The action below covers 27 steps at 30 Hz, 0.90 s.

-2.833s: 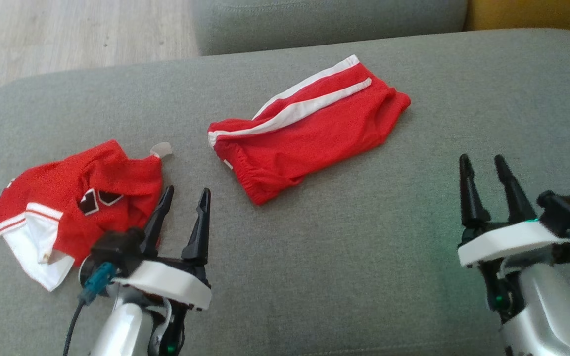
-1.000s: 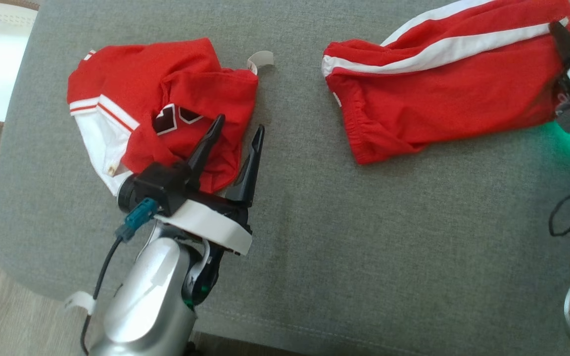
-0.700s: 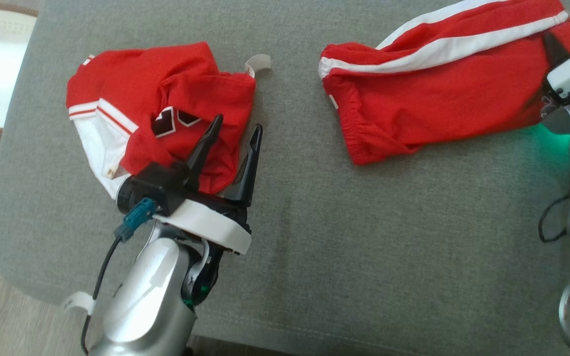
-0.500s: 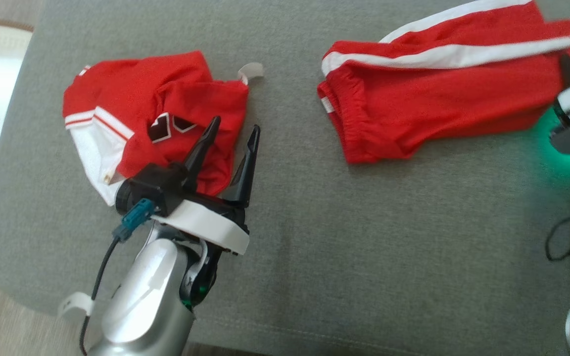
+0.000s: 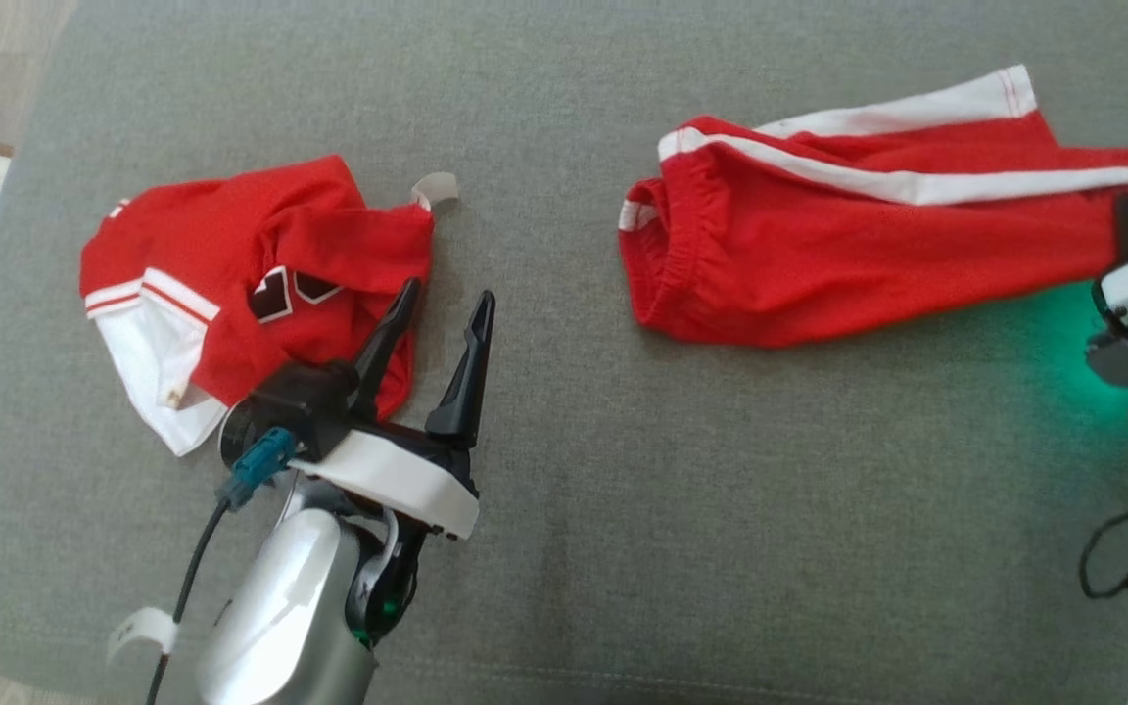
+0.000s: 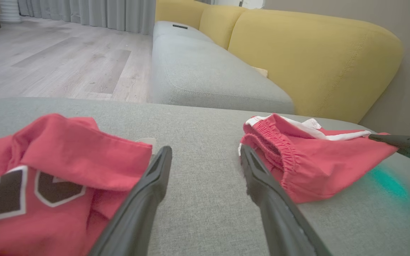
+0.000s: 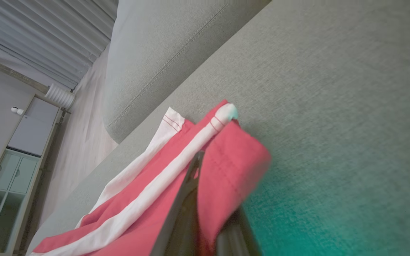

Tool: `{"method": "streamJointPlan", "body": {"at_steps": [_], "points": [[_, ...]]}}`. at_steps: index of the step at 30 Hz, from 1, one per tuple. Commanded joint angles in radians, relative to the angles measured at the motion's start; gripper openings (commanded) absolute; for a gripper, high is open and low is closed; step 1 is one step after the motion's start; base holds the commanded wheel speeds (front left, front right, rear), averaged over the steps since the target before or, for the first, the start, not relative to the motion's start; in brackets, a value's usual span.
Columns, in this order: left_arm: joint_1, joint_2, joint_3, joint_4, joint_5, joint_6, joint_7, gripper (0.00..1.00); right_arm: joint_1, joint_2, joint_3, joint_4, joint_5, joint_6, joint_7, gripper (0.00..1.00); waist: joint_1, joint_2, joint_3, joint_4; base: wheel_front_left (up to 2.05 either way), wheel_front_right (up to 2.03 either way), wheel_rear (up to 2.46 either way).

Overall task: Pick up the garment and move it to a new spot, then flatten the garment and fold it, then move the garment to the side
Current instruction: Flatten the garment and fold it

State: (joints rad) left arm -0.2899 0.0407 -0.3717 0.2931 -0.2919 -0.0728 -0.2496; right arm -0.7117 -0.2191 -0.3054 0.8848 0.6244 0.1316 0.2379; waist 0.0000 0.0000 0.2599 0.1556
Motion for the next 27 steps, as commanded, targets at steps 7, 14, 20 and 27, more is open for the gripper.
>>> {"method": "streamJointPlan", "body": {"at_steps": [7,14,20,27], "points": [[0.007,0.009,0.045,-0.025,0.001,-0.009,-0.012,1.0,0.018,-0.043,-0.03,-0.008,-0.025,-0.001,-0.082,0.0,0.0,0.0,-0.048,-0.006,0.0,0.0,0.0],[0.04,0.009,0.062,-0.025,0.007,-0.01,-0.012,1.0,0.044,-0.095,-0.143,0.069,-0.138,-0.001,-0.179,0.0,0.0,0.0,-0.082,-0.013,0.0,0.0,0.0],[0.052,0.009,0.061,-0.025,0.01,-0.012,-0.012,1.0,0.013,-0.058,-0.182,0.097,-0.215,-0.001,-0.205,0.0,0.0,0.0,-0.096,-0.012,0.0,0.0,0.0],[0.07,0.009,0.059,-0.014,0.014,-0.016,-0.012,1.0,-0.005,0.035,-0.082,0.015,-0.19,-0.001,-0.191,0.0,0.0,0.0,-0.145,-0.004,0.0,0.0,0.0]]}}
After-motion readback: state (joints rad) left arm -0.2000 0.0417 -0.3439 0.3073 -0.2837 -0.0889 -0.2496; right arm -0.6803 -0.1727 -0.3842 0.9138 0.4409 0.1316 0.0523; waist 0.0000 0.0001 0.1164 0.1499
